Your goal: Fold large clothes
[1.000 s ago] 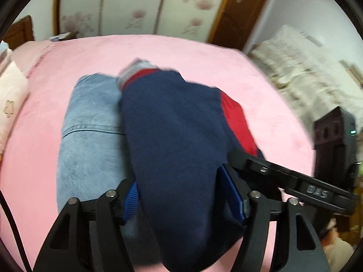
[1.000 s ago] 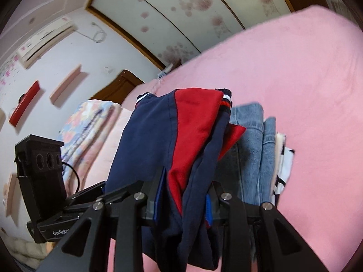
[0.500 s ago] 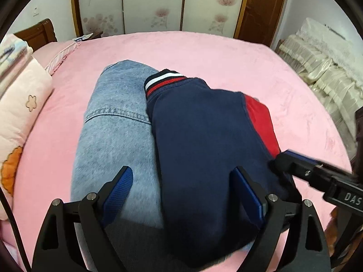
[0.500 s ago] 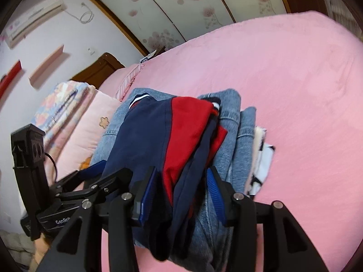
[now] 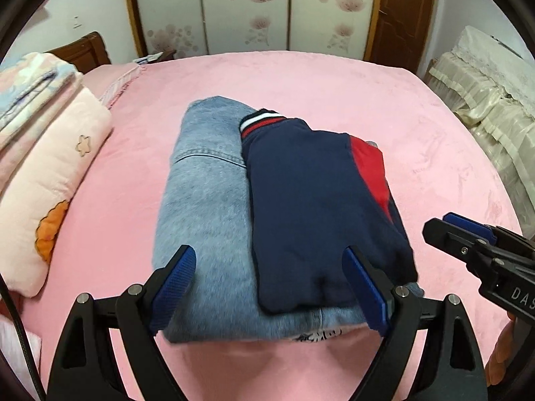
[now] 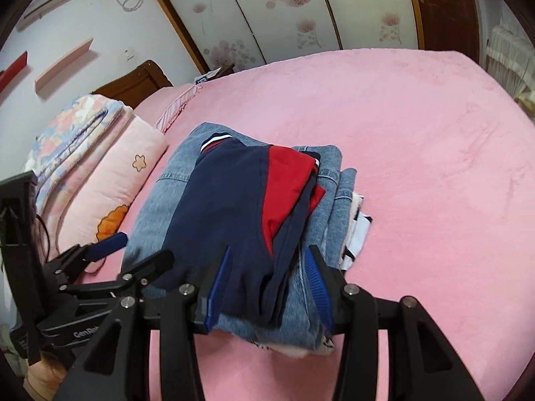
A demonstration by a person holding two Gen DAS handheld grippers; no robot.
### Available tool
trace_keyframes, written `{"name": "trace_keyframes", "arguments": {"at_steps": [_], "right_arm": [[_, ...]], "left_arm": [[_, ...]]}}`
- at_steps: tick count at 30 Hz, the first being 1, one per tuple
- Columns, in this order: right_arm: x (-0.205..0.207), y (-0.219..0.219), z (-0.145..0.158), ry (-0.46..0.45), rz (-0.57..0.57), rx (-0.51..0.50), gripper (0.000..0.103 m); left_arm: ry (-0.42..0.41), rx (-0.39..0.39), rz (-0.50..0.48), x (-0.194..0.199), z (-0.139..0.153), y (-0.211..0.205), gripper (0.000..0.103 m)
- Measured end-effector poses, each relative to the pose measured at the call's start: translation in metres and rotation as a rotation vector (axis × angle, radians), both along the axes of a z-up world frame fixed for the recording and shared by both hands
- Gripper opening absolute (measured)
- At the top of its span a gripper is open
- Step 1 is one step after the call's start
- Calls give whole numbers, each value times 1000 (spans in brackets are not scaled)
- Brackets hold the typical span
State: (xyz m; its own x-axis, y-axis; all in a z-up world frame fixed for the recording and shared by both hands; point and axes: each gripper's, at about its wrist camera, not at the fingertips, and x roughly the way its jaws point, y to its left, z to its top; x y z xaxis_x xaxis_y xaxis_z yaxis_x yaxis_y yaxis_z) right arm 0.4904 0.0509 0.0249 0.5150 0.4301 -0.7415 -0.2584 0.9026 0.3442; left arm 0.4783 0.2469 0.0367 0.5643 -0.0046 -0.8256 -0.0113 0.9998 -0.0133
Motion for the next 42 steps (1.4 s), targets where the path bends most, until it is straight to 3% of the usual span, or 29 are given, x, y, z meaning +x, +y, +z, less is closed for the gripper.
{"name": "trace_keyframes", "arguments": {"at_steps": [5,12,22,27,33,38,42], "right_arm": [[-25,-12,17,-14,-15,-39,46],[-81,-39,43,-42,-15,-113,46],[-199,-97,77,-109,-29,-170,46],[-266,-123,83,-137,-42,-163,46],[-344,-149,85,-199,-89,-167,47],[-394,-158,79,-218,-97,-159,48],[-421,-166,72,-231,-136,-166,48]], "left_arm": [[8,6,20,-25,21,-11,88],[-33,98,-20,-90,50,-57,88],[-105,57,-36,-214,79,-122,88],[-125,65,-30,-279,85,-144,88],[-162,4,-2,-349,90,-158,88],[-174,43,21,-389,86,-170,88],[-153,20,37,-411,78,-174,88]]}}
